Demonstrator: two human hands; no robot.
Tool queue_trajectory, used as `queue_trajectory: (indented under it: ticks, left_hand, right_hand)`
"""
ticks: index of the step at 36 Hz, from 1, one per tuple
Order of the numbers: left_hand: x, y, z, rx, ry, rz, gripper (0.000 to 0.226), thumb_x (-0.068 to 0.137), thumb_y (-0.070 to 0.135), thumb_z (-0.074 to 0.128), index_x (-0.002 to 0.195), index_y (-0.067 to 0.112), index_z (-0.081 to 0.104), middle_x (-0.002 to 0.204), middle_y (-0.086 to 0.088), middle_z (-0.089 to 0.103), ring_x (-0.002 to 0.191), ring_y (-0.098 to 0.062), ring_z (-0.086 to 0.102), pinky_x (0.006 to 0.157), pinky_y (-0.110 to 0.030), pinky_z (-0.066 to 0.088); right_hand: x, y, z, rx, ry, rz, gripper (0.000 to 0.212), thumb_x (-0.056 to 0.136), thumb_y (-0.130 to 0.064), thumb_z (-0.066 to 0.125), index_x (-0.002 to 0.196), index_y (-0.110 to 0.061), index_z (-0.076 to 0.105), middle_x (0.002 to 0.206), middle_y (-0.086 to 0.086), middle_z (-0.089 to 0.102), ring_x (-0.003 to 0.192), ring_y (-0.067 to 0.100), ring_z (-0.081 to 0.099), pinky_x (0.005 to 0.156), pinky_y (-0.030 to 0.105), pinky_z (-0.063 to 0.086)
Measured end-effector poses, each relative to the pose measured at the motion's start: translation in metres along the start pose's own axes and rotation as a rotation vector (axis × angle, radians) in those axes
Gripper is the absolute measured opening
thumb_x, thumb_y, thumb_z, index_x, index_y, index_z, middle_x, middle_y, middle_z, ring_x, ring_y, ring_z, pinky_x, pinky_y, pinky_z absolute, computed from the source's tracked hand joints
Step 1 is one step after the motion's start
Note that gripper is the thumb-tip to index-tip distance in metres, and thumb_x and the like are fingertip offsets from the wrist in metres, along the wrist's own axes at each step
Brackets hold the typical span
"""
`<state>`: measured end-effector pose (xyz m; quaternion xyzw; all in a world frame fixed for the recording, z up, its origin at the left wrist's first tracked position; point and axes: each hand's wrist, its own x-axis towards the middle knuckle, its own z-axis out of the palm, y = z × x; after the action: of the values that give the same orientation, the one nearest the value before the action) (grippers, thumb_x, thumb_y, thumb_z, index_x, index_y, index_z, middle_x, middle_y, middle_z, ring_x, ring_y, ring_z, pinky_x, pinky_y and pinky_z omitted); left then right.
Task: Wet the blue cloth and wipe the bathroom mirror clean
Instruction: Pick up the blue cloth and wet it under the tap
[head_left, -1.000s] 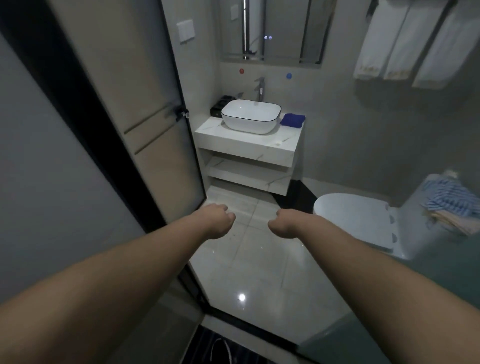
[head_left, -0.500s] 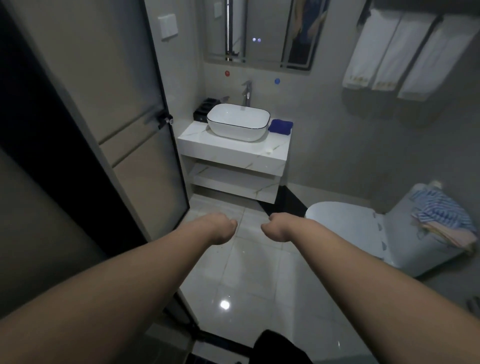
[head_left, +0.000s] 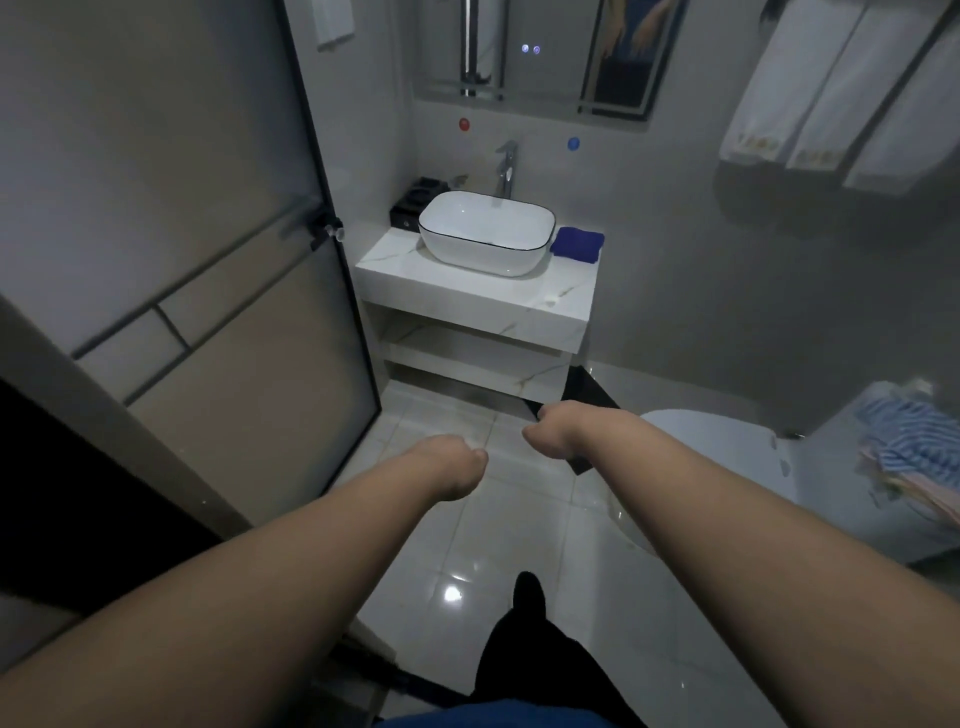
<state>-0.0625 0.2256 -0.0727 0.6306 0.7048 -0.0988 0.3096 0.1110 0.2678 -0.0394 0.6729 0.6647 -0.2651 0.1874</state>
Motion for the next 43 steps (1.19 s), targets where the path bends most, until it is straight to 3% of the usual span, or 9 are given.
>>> queue_trajectory:
  ticks: [3, 10, 15, 19, 26, 35, 43]
  left_hand:
    - [0.031, 0.0, -0.003, -0.076, 0.012, -0.032, 0.059, 0.109, 0.043, 0.032, 0.147, 0.004, 0.055, 0.151, -0.02, 0.056, 0.131, -0.036, 0.057, 0.104, -0.041, 0.045]
    - [0.1, 0.033, -0.028, -0.034, -0.044, -0.059, 0.05, 0.115, 0.024, 0.025, 0.152, 0.0, 0.047, 0.16, -0.025, 0.044, 0.145, -0.04, 0.045, 0.118, -0.046, 0.041]
    - [0.179, 0.054, -0.061, -0.053, -0.027, -0.099, 0.062, 0.111, 0.041, 0.028, 0.158, 0.002, 0.043, 0.164, -0.022, 0.043, 0.148, -0.038, 0.044, 0.121, -0.042, 0.038]
    - [0.227, 0.078, -0.094, -0.092, 0.014, -0.091, 0.057, 0.111, 0.037, 0.031, 0.153, 0.003, 0.05, 0.159, -0.02, 0.05, 0.143, -0.038, 0.05, 0.115, -0.04, 0.042]
    - [0.286, 0.1, -0.122, -0.076, -0.001, -0.096, 0.064, 0.11, 0.043, 0.031, 0.16, 0.004, 0.042, 0.164, -0.02, 0.043, 0.148, -0.037, 0.045, 0.121, -0.042, 0.039]
    - [0.365, 0.103, -0.172, -0.042, -0.002, -0.078, 0.061, 0.11, 0.042, 0.033, 0.153, 0.003, 0.049, 0.156, -0.02, 0.052, 0.14, -0.037, 0.053, 0.113, -0.04, 0.045]
    - [0.464, 0.09, -0.239, 0.005, -0.007, -0.001, 0.056, 0.111, 0.04, 0.034, 0.148, 0.003, 0.053, 0.153, -0.021, 0.054, 0.138, -0.038, 0.054, 0.113, -0.042, 0.046]
  right_hand:
    - [0.038, -0.003, -0.008, -0.003, 0.011, -0.039, 0.061, 0.112, -0.043, 0.039, 0.163, -0.01, 0.039, 0.167, 0.015, 0.042, 0.152, 0.035, 0.043, 0.124, 0.043, 0.037]
    - [0.129, 0.011, -0.034, -0.012, -0.037, -0.082, 0.065, 0.109, -0.044, 0.042, 0.165, -0.013, 0.036, 0.171, 0.013, 0.039, 0.155, 0.034, 0.041, 0.127, 0.046, 0.034]
    - [0.185, 0.044, -0.082, 0.011, -0.05, -0.088, 0.064, 0.11, -0.046, 0.04, 0.165, -0.012, 0.037, 0.17, 0.015, 0.039, 0.154, 0.035, 0.041, 0.125, 0.042, 0.035]
    - [0.225, 0.069, -0.119, 0.035, -0.033, -0.096, 0.062, 0.11, -0.046, 0.042, 0.163, -0.013, 0.04, 0.169, 0.013, 0.04, 0.154, 0.034, 0.041, 0.124, 0.039, 0.034]
    - [0.282, 0.087, -0.165, 0.023, -0.068, -0.083, 0.062, 0.111, -0.042, 0.043, 0.164, -0.01, 0.038, 0.17, 0.015, 0.039, 0.153, 0.033, 0.042, 0.122, 0.037, 0.035]
    - [0.356, 0.061, -0.208, 0.046, -0.083, -0.097, 0.058, 0.11, -0.043, 0.043, 0.161, -0.013, 0.043, 0.164, 0.013, 0.046, 0.148, 0.033, 0.048, 0.118, 0.039, 0.04]
    - [0.433, 0.027, -0.259, 0.102, -0.031, -0.041, 0.063, 0.108, -0.043, 0.044, 0.165, -0.016, 0.036, 0.171, 0.011, 0.038, 0.155, 0.032, 0.039, 0.127, 0.044, 0.033]
